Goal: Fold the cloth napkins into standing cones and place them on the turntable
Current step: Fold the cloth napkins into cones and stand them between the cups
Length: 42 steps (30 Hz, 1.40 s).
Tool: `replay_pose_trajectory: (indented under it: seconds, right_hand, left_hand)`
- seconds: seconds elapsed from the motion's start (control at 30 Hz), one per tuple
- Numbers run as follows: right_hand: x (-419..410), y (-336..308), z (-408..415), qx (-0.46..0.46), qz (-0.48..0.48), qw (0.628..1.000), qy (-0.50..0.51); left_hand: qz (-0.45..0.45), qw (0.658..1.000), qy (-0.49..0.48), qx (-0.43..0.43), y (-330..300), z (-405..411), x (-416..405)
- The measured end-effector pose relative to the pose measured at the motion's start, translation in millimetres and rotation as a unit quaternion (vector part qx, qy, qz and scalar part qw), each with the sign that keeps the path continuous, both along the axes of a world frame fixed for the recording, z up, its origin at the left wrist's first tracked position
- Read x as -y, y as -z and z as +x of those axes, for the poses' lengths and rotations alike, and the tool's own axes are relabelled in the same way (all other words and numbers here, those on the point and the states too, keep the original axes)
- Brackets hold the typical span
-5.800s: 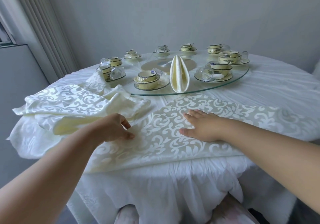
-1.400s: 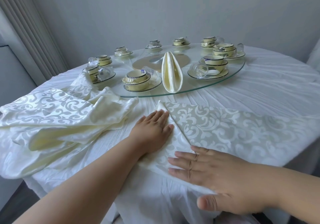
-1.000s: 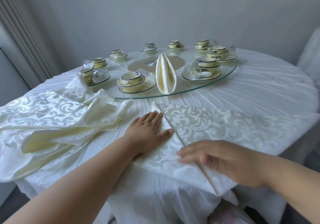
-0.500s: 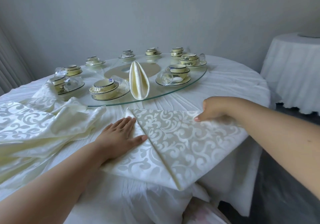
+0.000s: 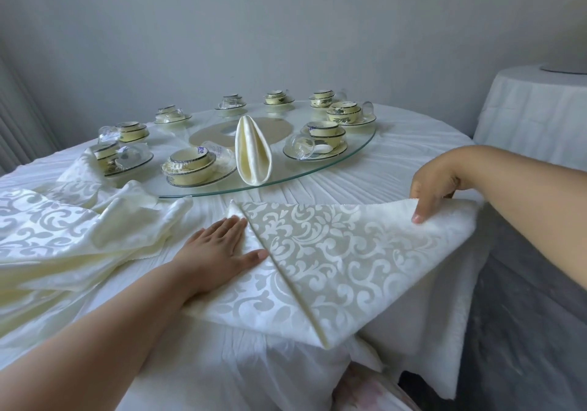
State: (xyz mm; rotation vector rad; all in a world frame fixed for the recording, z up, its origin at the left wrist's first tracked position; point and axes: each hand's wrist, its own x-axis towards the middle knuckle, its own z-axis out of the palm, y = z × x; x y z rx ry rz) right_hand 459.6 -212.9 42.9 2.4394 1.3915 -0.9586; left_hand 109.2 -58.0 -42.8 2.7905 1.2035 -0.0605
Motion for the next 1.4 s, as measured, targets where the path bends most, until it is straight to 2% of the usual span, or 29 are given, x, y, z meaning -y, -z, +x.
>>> replay_pose_trajectory:
  seconds: [0.1,0.23,0.33,0.47,0.53,0.6,0.67,0.77,0.83,0.93,0.97,1.03,1.1,1.17,1.27,1.3,1.33,1.4]
  right_hand:
    - [-5,-13,-12,-0.151,0.060,0.987,-0.018]
    - [-32,-31,-49,-0.305,0.114,0.944,-0.052]
    - [-63,-21,-76,-0.358,0.200,0.911,0.033]
    - [-102,14,-107,-0.481,0.190,0.835,0.188]
    - [-110,26,-117,-0.493,0.205,0.814,0.227]
    - [-115,37,-118,-0.482,0.206,0.818,0.235]
    - [-120,43,-117,-0.463,0.213,0.829,0.231]
    - [-127,44,-115,-0.394,0.234,0.866,0.200]
    - [-127,39,-110,-0.406,0.218,0.870,0.177]
    - [-123,28,-98,-0.466,0.155,0.861,0.128]
    - [-124,26,-95,-0.465,0.149,0.865,0.114]
    - [-125,27,-96,-0.419,0.157,0.891,0.082]
    - [-126,31,-105,-0.369,0.192,0.907,0.059]
    - [-132,39,-110,-0.405,0.242,0.879,0.066]
    - [-137,40,-115,-0.562,0.263,0.769,0.156]
    - [-137,40,-117,-0.588,0.255,0.746,0.179]
    - [-138,41,-119,-0.594,0.247,0.740,0.194]
    - [-139,42,-121,-0.574,0.244,0.754,0.207]
  left_hand:
    - [-0.004,1.000,-0.002,-0.002,-2,-1,1]
    - [-0.010,1.000,-0.003,-0.001,-3,-1,2]
    - [-0.015,1.000,-0.005,-0.002,-3,-1,2]
    - [-0.010,1.000,-0.010,0.002,-2,-1,2]
    - [-0.011,1.000,-0.008,0.008,-1,-1,2]
    - [-0.017,1.000,-0.009,0.010,0,-2,1]
    - [-0.016,1.000,-0.007,0.007,0,-2,0]
    - [-0.020,1.000,-0.003,0.016,0,-2,-1]
    - [-0.034,0.999,0.007,0.018,-1,-3,-5]
    - [-0.115,0.989,-0.006,0.095,-8,-4,-11]
    - [-0.174,0.975,-0.016,0.138,-11,-4,-15]
    - [-0.282,0.934,-0.049,0.214,-19,-7,-18]
    - [-0.314,0.913,-0.079,0.248,-21,-8,-26]
    - [-0.305,0.908,-0.096,0.270,-21,-7,-29]
    - [-0.309,0.892,-0.119,0.306,-22,-7,-29]
    - [-0.310,0.889,-0.122,0.312,-23,-8,-28]
    - [-0.314,0.886,-0.126,0.316,-23,-8,-28]
    - [-0.318,0.880,-0.138,0.325,-24,-8,-30]
